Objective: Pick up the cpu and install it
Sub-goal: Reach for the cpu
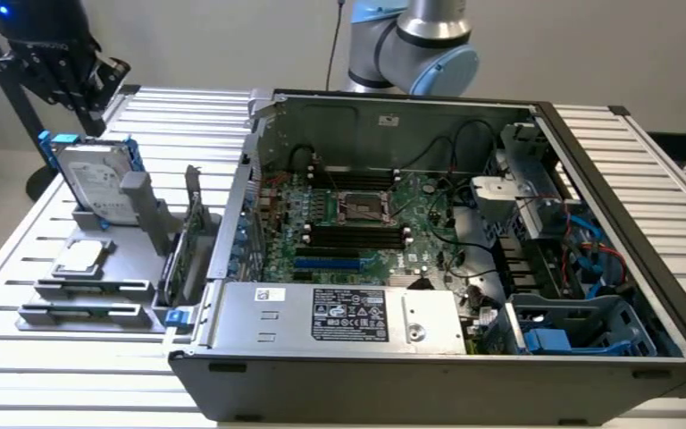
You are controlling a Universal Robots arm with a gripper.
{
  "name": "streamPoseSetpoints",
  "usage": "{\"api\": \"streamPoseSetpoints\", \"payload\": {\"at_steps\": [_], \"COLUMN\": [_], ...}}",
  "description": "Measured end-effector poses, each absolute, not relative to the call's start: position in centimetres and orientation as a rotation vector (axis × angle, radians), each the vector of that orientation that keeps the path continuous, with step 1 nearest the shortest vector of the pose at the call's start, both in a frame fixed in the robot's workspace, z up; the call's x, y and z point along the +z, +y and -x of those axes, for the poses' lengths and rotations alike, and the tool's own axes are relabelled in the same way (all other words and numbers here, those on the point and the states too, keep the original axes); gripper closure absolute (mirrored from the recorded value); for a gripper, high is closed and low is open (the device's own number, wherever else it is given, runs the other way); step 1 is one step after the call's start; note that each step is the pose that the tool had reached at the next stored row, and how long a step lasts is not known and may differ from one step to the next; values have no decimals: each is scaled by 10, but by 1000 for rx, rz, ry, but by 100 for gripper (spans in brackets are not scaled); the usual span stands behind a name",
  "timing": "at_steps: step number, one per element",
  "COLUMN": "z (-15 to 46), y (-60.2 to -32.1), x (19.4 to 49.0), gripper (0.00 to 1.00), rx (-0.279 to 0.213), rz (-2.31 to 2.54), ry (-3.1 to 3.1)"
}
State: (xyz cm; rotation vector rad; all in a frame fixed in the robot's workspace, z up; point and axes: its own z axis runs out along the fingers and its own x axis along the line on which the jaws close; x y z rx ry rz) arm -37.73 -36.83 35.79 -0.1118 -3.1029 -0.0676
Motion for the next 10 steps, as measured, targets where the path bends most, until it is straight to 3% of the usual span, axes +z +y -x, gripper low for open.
{"api": "streamPoseSetpoints", "payload": {"at_steps": [10], "z": [415], "y": [-368], "x": [357], "gripper": [89], "rx": [-57], "rz": [108], "ry": [-3066]}}
